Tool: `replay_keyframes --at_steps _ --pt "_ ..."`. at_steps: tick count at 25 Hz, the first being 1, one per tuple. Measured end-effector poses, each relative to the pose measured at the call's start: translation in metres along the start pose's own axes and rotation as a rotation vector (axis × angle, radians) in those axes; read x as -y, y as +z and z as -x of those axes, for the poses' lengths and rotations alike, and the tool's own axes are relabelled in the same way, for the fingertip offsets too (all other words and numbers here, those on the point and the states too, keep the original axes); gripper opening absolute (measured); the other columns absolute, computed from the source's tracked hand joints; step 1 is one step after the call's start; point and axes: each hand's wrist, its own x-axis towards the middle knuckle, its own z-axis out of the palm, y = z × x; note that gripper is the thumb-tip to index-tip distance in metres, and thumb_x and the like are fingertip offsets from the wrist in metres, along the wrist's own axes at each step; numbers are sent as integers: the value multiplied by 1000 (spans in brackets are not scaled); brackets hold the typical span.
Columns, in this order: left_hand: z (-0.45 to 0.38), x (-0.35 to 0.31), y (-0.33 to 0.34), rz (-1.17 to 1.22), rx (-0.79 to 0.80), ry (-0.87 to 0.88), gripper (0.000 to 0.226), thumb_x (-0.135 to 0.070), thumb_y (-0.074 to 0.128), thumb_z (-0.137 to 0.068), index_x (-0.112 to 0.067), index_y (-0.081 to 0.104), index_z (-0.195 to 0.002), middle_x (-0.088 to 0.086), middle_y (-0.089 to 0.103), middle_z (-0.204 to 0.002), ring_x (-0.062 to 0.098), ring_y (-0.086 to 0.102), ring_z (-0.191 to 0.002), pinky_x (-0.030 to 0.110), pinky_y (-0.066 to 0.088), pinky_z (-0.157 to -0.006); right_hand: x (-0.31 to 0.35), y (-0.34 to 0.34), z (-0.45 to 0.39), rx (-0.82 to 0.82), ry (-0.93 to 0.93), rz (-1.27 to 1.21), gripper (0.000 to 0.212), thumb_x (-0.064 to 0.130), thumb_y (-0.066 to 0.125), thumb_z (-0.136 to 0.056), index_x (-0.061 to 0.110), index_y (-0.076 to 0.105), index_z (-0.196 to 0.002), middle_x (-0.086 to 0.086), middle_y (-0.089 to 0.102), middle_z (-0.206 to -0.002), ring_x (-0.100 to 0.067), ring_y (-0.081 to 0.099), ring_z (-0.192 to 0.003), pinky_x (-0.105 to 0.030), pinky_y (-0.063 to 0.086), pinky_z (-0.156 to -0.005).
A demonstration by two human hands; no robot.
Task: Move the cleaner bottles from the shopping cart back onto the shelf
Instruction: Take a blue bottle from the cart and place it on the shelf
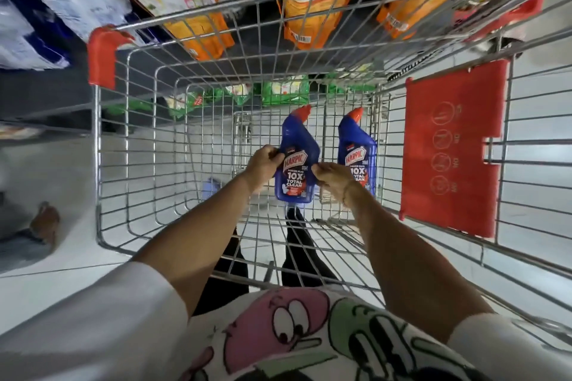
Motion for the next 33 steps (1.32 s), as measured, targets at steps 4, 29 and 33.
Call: replay_keyframes --at_steps 4,29,33 --pt "30 -36 -6 65 -23 163 28 -14 58 -89 0 51 -112 23 62 -108 35 61 -101 47 51 -91 32 -14 36 62 -161 -91 21 2 55 -87 4 59 -108 -3 63 -89 -12 62 -82 -33 48 -90" --pt "227 -295 -237 280 -392 1124 25 -12 57 -89 -10 57 -115 6 66 -109 5 63 -89 12 50 -63 375 141 263 129 -1262 54 44 -7 60 -81 1 52 -124 5 71 -97 0 66 -85 -18 56 -74" --pt "208 -292 -259 294 -436 1067 30 -12 57 -89 -8 55 -118 13 64 -118 12 60 -97 30 50 -82 386 165 245 137 -1202 74 44 -7 60 -81 -1 52 -124 -10 60 -116 -11 62 -95 -19 56 -79"
